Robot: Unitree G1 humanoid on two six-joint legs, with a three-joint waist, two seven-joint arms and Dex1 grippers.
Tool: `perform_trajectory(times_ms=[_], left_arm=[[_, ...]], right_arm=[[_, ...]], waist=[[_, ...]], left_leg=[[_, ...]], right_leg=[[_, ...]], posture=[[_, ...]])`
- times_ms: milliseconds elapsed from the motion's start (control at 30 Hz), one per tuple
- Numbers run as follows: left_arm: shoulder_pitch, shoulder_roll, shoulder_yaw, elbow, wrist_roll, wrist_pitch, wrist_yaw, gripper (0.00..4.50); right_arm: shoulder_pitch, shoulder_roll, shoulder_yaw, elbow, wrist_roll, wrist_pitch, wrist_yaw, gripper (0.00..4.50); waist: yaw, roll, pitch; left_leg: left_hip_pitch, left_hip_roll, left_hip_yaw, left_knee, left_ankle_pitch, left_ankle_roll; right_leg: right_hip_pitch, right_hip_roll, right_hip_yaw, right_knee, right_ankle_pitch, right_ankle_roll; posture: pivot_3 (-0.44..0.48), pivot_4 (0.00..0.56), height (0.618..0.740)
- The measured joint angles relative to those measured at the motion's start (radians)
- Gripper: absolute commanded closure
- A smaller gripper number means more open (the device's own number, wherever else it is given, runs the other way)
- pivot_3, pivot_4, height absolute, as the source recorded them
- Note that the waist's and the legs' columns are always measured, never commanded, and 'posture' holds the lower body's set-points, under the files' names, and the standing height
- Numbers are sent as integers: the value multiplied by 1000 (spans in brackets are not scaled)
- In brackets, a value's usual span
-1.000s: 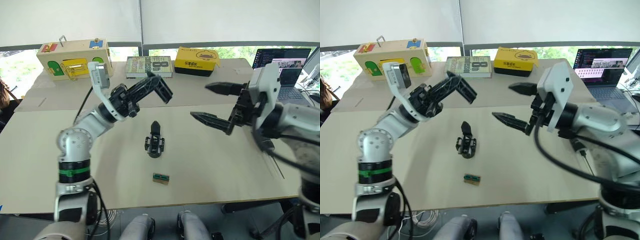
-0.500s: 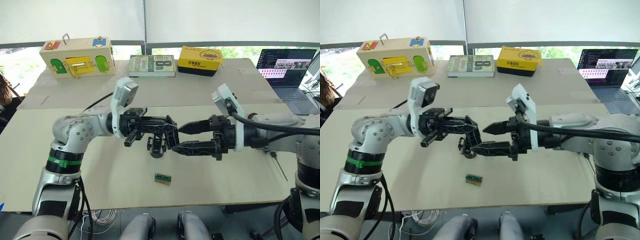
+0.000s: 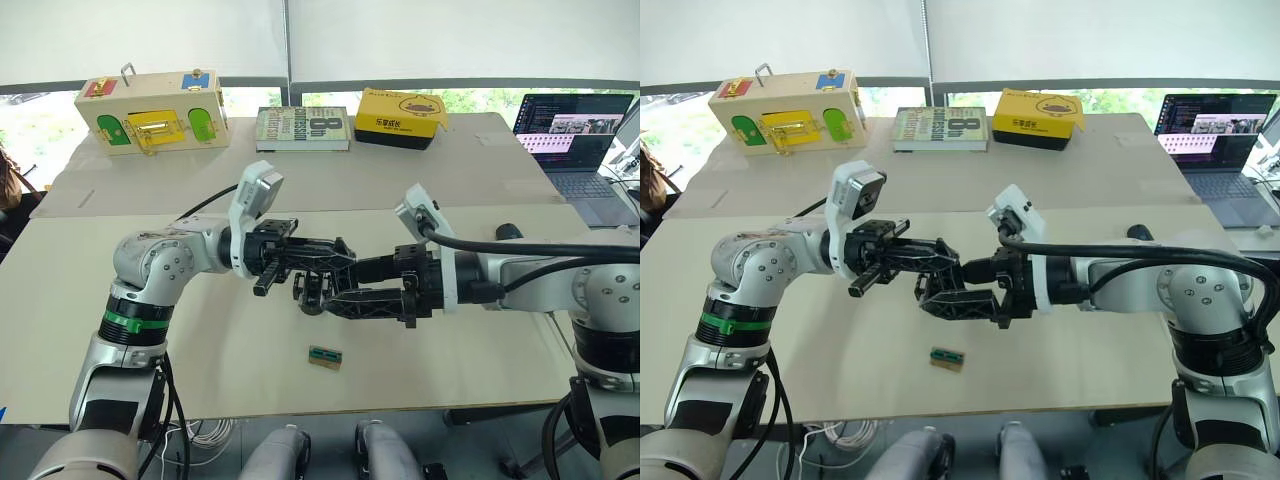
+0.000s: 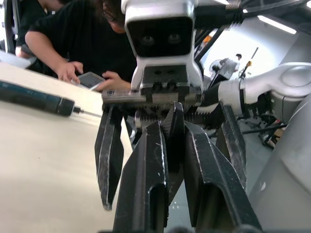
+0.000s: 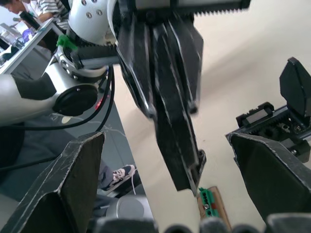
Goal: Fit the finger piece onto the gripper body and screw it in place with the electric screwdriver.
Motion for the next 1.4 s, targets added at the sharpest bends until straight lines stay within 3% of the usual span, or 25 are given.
perform_trajectory(times_ms=[267, 300, 633, 833, 967, 1133, 1300, 1400], left_arm=[[0, 3, -9, 0, 19, 0, -10, 4497], [0, 2, -9, 0, 20, 0, -10, 4497], [0, 0, -10, -1, 33, 2, -13, 4497], [1, -2, -7, 2, 25, 41, -13, 4497], [-8, -14, 14, 7, -16, 111, 28, 2591], [-10, -20, 80, 2, -23, 58, 57, 66], [-3, 0, 118, 32, 53, -119, 33, 0], [30, 76, 145, 180, 179, -309, -6, 0]], right_arm=[[-9, -7, 22, 6, 5, -24, -30, 0], [-9, -10, 22, 6, 9, -24, -30, 511], [-9, -30, 31, 11, 41, -25, -40, 3957], [-8, -34, 37, 2, 40, -25, -36, 4061], [10, -36, 37, 3, 38, -28, -13, 4073], [51, -45, 19, -21, -22, -43, 68, 4076], [132, -41, -51, -90, -122, -127, 228, 4078], [225, -41, -85, -129, -262, -225, 366, 4078]], waist=[[0, 0, 0], [0, 0, 0], [0, 0, 0], [-1, 0, 0], [-1, 0, 0], [0, 0, 0], [0, 0, 0], [-4, 0, 0]], left_leg=[[0, 0, 0, 1, 0, 0], [0, 0, 0, 1, 0, 0], [0, 0, 0, 2, 0, 0], [0, 0, 0, 2, 0, 1], [-1, 0, 0, 4, 0, 1], [-1, 0, 0, 6, 0, 1], [-1, 0, 0, 8, -1, 2], [0, 0, 1, 8, -1, 2]], right_leg=[[0, 0, 0, 1, 0, 0], [0, 0, 0, 1, 0, 0], [0, 0, 0, 1, 1, 0], [0, 0, 0, 1, 1, 0], [0, 1, 0, 2, 1, 1], [0, 1, 0, 3, 1, 1], [2, 1, 0, 4, 1, 1], [1, 2, 0, 4, 2, 1]], posture=[[0, 150, 740], [0, 150, 740], [0, 150, 740], [0, 150, 740], [0, 150, 740], [0, 150, 740], [0, 150, 740], [0, 150, 740]])
